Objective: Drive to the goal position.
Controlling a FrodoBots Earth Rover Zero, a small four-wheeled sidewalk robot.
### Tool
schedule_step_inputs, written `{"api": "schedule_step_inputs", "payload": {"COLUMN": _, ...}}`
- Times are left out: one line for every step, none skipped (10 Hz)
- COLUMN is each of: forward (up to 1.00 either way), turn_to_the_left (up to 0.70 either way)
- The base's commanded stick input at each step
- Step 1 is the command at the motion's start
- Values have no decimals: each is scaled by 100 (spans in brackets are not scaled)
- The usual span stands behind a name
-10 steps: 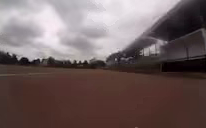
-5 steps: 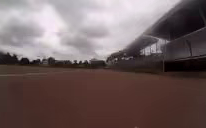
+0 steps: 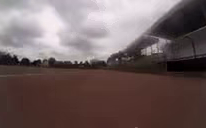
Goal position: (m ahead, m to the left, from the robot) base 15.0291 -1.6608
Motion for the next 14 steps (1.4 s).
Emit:
{"api": "schedule_step_inputs", "payload": {"forward": 70, "turn_to_the_left": 0}}
{"api": "schedule_step_inputs", "payload": {"forward": 70, "turn_to_the_left": 0}}
{"api": "schedule_step_inputs", "payload": {"forward": 70, "turn_to_the_left": 0}}
{"api": "schedule_step_inputs", "payload": {"forward": 70, "turn_to_the_left": 0}}
{"api": "schedule_step_inputs", "payload": {"forward": 70, "turn_to_the_left": 0}}
{"api": "schedule_step_inputs", "payload": {"forward": 70, "turn_to_the_left": 0}}
{"api": "schedule_step_inputs", "payload": {"forward": 70, "turn_to_the_left": 0}}
{"api": "schedule_step_inputs", "payload": {"forward": 70, "turn_to_the_left": 0}}
{"api": "schedule_step_inputs", "payload": {"forward": 70, "turn_to_the_left": 0}}
{"api": "schedule_step_inputs", "payload": {"forward": 70, "turn_to_the_left": 0}}
{"api": "schedule_step_inputs", "payload": {"forward": 70, "turn_to_the_left": 0}}
{"api": "schedule_step_inputs", "payload": {"forward": 70, "turn_to_the_left": 0}}
{"api": "schedule_step_inputs", "payload": {"forward": 70, "turn_to_the_left": 0}}
{"api": "schedule_step_inputs", "payload": {"forward": 70, "turn_to_the_left": 0}}
